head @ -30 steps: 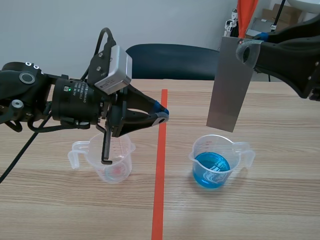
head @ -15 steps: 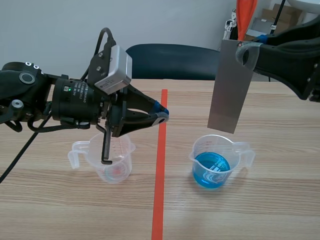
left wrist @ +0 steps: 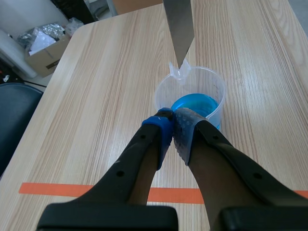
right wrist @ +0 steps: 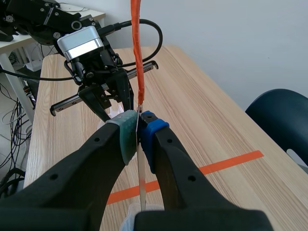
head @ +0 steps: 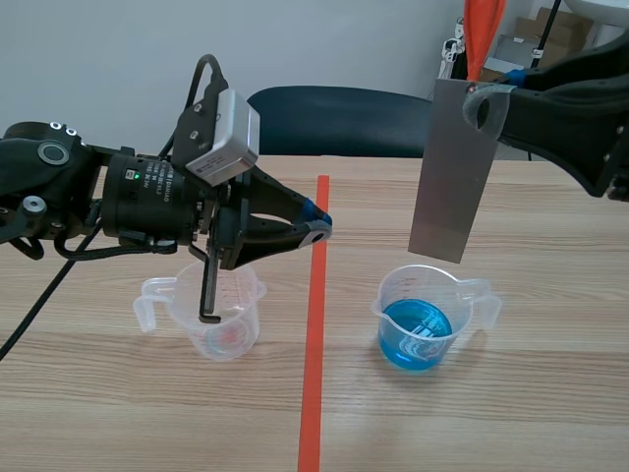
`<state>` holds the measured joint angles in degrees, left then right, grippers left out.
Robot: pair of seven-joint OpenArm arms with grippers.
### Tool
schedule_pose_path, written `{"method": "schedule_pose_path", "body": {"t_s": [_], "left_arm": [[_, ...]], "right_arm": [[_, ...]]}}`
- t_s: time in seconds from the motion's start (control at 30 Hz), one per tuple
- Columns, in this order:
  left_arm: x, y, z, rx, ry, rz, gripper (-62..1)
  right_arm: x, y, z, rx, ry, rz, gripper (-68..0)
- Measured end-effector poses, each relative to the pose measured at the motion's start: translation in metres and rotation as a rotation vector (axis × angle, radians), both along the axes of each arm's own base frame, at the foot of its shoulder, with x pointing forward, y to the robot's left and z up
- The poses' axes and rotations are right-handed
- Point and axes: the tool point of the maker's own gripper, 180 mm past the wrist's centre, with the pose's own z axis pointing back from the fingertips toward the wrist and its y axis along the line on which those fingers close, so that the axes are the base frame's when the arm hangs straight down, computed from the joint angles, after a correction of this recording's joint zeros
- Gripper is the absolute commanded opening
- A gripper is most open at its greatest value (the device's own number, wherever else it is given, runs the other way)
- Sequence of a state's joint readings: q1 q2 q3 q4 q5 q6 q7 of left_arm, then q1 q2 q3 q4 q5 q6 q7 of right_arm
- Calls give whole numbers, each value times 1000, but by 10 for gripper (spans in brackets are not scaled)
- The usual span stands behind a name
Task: Do the redox reaction experiment. move the plate over the blue solution
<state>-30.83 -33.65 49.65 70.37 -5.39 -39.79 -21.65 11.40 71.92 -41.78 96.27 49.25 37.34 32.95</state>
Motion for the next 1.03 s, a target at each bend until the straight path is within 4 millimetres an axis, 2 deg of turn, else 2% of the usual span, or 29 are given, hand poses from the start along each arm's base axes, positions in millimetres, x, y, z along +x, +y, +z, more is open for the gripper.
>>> {"method": "schedule_pose_path", "body": {"t_s": [1.03], "left_arm": [[0,0,0,0,0,0,-573]], "right_arm": [[1,0,3,24,12,-6,-669]]}}
